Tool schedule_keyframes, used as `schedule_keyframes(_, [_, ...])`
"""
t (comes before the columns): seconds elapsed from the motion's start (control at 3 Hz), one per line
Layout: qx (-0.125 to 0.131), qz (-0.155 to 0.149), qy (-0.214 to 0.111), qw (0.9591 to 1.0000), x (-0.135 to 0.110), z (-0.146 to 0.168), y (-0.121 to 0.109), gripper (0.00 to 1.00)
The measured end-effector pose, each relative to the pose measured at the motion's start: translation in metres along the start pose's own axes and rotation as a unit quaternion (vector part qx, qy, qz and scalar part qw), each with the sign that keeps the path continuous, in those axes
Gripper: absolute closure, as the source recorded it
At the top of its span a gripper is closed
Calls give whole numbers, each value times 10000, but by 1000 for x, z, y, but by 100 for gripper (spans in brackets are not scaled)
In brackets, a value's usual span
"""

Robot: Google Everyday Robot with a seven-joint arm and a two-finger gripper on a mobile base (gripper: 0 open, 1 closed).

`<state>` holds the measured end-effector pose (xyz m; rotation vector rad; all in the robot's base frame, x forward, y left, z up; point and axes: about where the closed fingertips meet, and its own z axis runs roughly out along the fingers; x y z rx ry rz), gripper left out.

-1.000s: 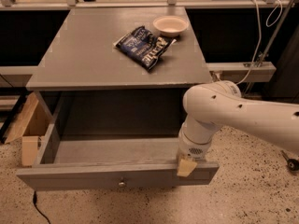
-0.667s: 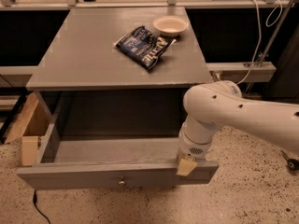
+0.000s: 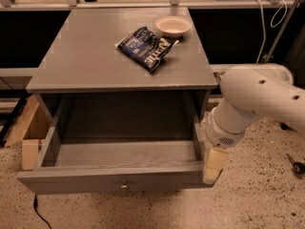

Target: Open top drawer

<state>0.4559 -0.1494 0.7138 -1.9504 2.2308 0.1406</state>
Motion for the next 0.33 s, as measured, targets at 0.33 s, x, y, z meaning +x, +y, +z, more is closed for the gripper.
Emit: schedule_keyframes(0.33, [672, 297, -68, 9973, 39, -82, -22, 0])
